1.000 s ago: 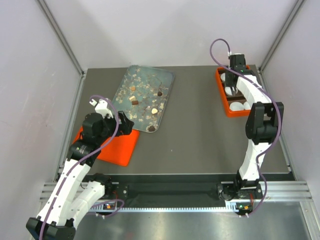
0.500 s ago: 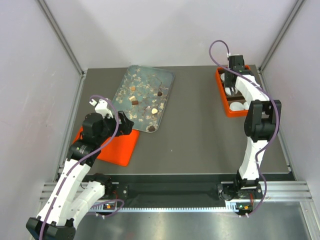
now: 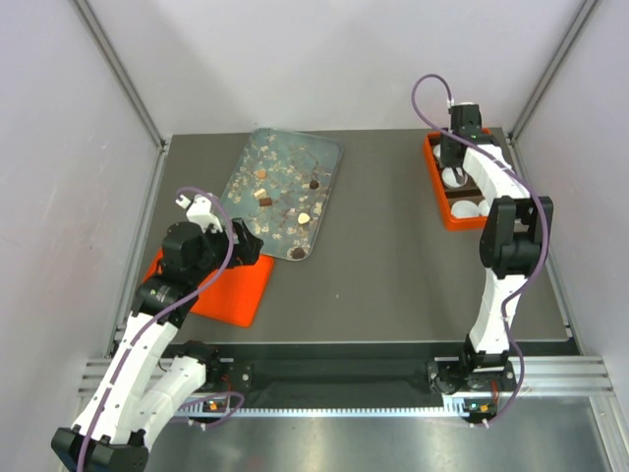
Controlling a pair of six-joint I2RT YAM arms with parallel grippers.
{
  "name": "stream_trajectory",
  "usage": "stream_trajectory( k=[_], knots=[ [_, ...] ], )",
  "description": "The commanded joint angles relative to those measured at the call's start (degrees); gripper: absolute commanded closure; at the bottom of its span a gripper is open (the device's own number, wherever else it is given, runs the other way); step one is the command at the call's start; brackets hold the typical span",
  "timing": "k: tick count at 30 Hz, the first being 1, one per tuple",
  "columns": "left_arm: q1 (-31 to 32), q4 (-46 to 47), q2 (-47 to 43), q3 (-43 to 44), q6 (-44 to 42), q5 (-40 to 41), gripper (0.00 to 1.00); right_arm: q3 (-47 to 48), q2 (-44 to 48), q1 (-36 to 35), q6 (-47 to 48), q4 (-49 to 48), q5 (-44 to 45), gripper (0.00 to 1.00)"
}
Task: Pack the chocolate
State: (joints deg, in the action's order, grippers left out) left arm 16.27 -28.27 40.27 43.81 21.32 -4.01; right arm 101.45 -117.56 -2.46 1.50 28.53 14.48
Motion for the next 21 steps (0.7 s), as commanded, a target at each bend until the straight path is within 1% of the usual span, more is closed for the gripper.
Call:
stream_trajectory(
  k=[1,7,12,16,19,21],
  knots=[
    [0.25,0.67,-0.37,-0.13,-0.05,0.49,0.04,4.63,1.37,0.70,1.05,-1.73,1.52,0.58],
    [0.25,0.67,-0.63,-0.13,-0.05,0.32,0.03,6.39,2.59,0.53,1.05,0.82,1.96,0.57],
    [0.25,0.76,-0.81,-0.13,-0.05,-0.03,0.03,5.87,7.42,-1.75,0.79,1.79,1.87,0.58],
    [0.16,0.94,-0.98,-0.22,-0.05,-0.12,0.03,1.75,12.43,-5.97,0.70,1.00,1.52,0.58],
    [0.16,0.85,-1.07,-0.22,0.04,-0.12,0.03,-6.75,17.17,-10.62,-0.53,-2.42,0.56,0.58],
    [0.16,0.85,-0.98,-0.22,0.04,-0.12,0.03,-10.03,20.34,-13.43,-1.15,-5.32,-0.06,0.57]
  ],
)
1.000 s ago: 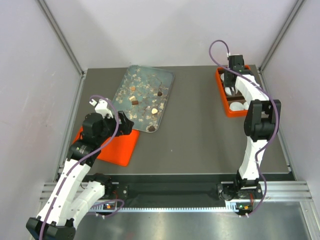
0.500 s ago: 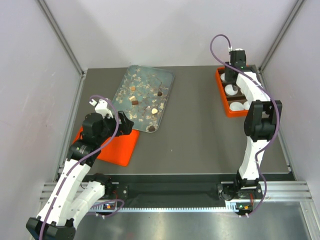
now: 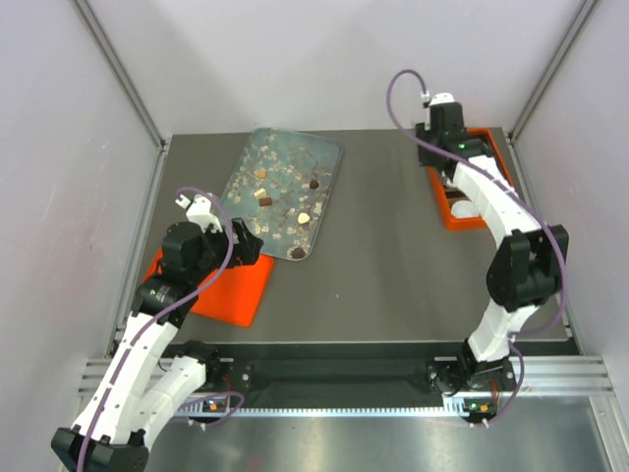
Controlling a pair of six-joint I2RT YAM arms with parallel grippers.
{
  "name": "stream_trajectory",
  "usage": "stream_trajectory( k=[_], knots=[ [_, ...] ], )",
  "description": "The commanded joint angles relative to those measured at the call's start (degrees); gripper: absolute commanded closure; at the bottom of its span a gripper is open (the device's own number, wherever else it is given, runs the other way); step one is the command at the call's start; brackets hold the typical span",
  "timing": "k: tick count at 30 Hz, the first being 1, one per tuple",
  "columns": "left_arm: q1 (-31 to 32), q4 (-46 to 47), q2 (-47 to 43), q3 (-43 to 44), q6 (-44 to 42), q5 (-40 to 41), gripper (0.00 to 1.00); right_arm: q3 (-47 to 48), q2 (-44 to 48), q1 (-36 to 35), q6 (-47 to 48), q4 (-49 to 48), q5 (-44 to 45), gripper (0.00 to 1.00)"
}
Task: Pack the chocolate
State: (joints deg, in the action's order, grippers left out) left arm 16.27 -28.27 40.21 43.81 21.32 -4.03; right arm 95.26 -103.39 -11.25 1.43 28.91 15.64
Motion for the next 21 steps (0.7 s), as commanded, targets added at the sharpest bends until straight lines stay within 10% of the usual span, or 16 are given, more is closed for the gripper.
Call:
stream_trajectory(
  k=[1,21],
  knots=[
    [0.16,0.85,-0.83,-0.22,0.04,-0.10,0.03,-6.64,6.97,-7.80,-1.08,-6.57,-2.09,0.58],
    [0.16,0.15,-2.32,0.31,0.12,1.92,0.04,-21.08,7.42,-37.09,-3.45,-16.60,-5.80,0.55]
  ],
)
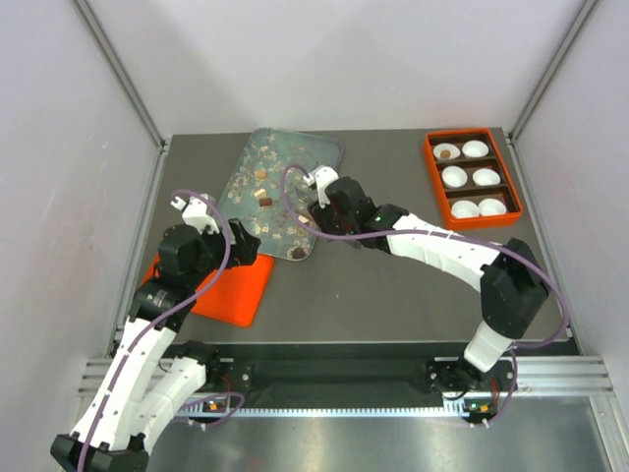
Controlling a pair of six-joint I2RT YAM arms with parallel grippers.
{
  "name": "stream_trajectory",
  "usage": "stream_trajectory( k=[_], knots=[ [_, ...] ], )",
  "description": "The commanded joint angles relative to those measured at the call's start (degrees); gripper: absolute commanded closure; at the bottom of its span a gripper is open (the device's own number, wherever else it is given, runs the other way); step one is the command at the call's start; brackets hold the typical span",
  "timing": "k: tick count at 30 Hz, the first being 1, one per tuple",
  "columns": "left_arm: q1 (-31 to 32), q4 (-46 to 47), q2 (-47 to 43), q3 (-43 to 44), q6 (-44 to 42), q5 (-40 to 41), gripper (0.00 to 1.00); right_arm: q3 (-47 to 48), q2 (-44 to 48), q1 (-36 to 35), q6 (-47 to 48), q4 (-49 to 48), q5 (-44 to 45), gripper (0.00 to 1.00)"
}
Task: Pack the chocolate
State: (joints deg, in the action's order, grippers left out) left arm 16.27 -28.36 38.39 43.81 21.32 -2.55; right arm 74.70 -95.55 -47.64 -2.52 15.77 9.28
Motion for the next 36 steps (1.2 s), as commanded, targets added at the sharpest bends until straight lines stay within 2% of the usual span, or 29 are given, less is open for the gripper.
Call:
stream_trajectory(
  k=[1,21,36],
  knots=[
    [0.16,0.23,-0.51,0.31,0.12,0.44,0.04,-1.21,-0.60,-0.96,0.50,-3.55,0.39,0.54],
    [0.16,0.41,-0.16,0.05,0.04,0.17,0.04,-4.65,-6.40,-1.32,-0.46,-5.14,-0.23,0.52],
    [0.16,0.50,-0.07,0.05,0.04,0.08,0.04,-3.60,-5.79,-1.32,0.76,-3.47,5.66,0.53]
  ],
)
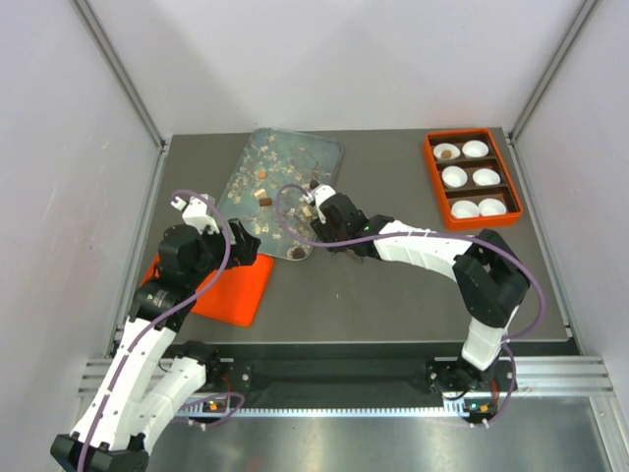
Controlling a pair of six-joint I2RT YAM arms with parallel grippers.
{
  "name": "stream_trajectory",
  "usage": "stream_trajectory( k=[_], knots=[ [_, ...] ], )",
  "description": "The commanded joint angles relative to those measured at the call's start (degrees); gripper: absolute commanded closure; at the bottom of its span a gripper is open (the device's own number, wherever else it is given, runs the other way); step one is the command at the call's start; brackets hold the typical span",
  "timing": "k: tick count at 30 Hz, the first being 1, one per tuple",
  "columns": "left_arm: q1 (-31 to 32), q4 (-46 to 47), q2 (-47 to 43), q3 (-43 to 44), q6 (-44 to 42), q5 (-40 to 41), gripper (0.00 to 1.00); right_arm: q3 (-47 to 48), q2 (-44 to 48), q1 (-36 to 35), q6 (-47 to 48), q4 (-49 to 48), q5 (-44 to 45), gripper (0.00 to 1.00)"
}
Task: Pack the chocolate
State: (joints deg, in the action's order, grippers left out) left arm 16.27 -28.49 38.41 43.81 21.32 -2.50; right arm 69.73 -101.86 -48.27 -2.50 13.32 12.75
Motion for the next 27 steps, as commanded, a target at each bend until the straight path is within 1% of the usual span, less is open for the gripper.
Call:
stream_trajectory(
  k=[1,9,14,20,23,27],
  knots=[
    [0.16,0.63,-0.09,0.05,0.04,0.04,0.04,1.54,0.18,-0.68,0.74,-0.67,2.10,0.53],
    [0.25,0.54,-0.18,0.05,0.04,-0.13,0.04,2.33,-1.49,-0.68,0.39,-0.93,1.92,0.53],
    [0.16,0.72,-0.18,0.05,0.04,-0.05,0.04,3.65,-1.94,-0.68,0.22,-0.49,2.01,0.60],
    [0.16,0.72,-0.18,-0.04,0.04,-0.05,0.04,3.92,0.52,-0.34,-0.13,0.83,3.07,0.69],
    [0.16,0.72,-0.18,-0.04,0.04,-0.13,0.04,3.92,2.81,0.63,-1.01,1.44,1.84,0.70],
    [0.16,0.72,-0.09,-0.04,0.04,-0.31,0.04,3.48,5.53,3.27,-2.24,1.27,-2.37,0.72]
  ],
)
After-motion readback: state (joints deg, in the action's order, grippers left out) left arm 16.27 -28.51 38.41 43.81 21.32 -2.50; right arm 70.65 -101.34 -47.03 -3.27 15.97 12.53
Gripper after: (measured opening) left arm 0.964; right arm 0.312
